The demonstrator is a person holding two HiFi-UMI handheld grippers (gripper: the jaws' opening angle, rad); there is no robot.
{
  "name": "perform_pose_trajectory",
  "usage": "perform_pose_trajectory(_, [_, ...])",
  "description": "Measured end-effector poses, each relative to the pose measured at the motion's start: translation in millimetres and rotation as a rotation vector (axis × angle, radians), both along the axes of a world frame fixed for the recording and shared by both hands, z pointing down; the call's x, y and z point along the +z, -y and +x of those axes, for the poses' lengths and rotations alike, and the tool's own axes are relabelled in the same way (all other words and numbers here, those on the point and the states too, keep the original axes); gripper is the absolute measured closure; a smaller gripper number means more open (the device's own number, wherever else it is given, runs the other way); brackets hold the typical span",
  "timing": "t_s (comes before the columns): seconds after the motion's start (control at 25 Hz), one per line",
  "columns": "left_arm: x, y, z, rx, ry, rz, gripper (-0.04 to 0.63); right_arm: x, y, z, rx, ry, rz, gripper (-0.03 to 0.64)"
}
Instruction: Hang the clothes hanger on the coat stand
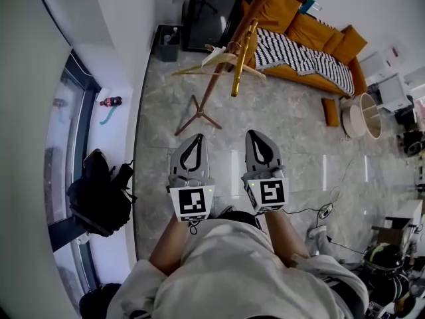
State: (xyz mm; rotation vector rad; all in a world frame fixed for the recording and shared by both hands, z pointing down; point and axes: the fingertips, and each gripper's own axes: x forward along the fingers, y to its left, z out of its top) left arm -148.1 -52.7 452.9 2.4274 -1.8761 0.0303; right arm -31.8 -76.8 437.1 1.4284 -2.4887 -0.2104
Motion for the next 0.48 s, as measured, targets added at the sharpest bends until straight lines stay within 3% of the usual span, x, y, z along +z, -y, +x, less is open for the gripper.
perform_pose_trajectory(0.48, [-45, -33, 72, -0.017, 0.021, 0.066, 0.584, -74, -40, 86, 0.017, 0.087, 0.127, 0.612])
